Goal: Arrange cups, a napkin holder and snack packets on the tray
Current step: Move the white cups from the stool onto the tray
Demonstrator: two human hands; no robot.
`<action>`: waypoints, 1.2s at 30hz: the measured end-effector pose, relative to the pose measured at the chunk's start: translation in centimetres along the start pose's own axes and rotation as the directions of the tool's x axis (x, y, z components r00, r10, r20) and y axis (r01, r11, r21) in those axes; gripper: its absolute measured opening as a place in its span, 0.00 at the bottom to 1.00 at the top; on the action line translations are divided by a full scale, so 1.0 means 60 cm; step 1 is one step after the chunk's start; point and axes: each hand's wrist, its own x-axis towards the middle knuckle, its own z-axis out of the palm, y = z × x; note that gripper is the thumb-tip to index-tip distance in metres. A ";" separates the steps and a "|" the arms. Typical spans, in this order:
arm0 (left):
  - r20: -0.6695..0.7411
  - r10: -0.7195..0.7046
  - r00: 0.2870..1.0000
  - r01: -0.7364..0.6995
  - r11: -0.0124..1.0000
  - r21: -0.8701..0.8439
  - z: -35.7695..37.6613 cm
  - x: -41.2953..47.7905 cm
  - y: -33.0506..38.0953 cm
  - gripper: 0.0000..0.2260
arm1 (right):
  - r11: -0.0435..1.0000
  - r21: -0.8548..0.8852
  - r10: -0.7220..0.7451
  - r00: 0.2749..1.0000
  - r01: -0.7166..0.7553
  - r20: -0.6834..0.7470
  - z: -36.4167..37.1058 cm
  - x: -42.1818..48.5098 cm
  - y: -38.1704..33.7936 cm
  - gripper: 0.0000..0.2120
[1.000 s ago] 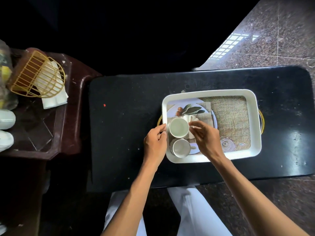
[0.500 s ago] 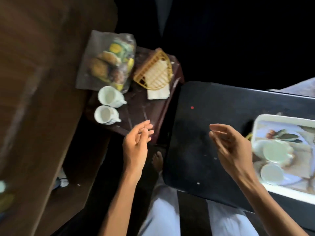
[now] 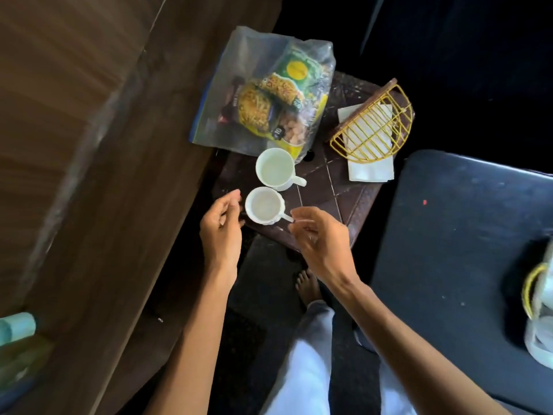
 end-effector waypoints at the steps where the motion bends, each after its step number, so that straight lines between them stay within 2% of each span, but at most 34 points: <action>1: 0.025 -0.005 1.000 0.005 1.000 0.009 0.004 0.005 -0.004 0.12 | 1.000 -0.007 0.007 1.000 -0.007 -0.002 0.010 0.002 0.001 0.11; 5: 0.055 0.014 0.998 -0.017 0.998 0.059 0.011 0.010 -0.022 0.12 | 1.000 -0.001 0.012 0.999 -0.012 -0.040 0.029 0.006 0.009 0.09; 15: 0.071 -0.018 0.997 0.022 0.998 -0.060 0.033 -0.072 -0.012 0.14 | 0.996 -0.036 -0.085 0.989 0.081 -0.123 -0.032 -0.033 0.024 0.09; 20: 0.150 -0.009 0.989 0.027 0.993 -0.117 0.100 -0.172 -0.012 0.13 | 0.997 0.002 -0.079 0.974 0.081 -0.214 -0.137 -0.093 0.053 0.07; 27: 0.358 -0.019 0.933 0.070 0.989 -0.130 0.262 -0.335 -0.024 0.13 | 1.000 0.012 -0.004 0.936 0.009 -0.351 -0.340 -0.185 0.133 0.04; 33: 0.488 -0.007 0.873 0.015 1.000 -0.012 0.411 -0.457 -0.038 0.13 | 0.997 0.040 0.072 0.882 -0.060 -0.466 -0.512 -0.264 0.209 0.04; 36: 0.561 0.002 0.828 -0.026 0.999 0.035 0.472 -0.509 -0.046 0.15 | 0.995 0.055 0.105 0.851 -0.089 -0.515 -0.590 -0.301 0.239 0.09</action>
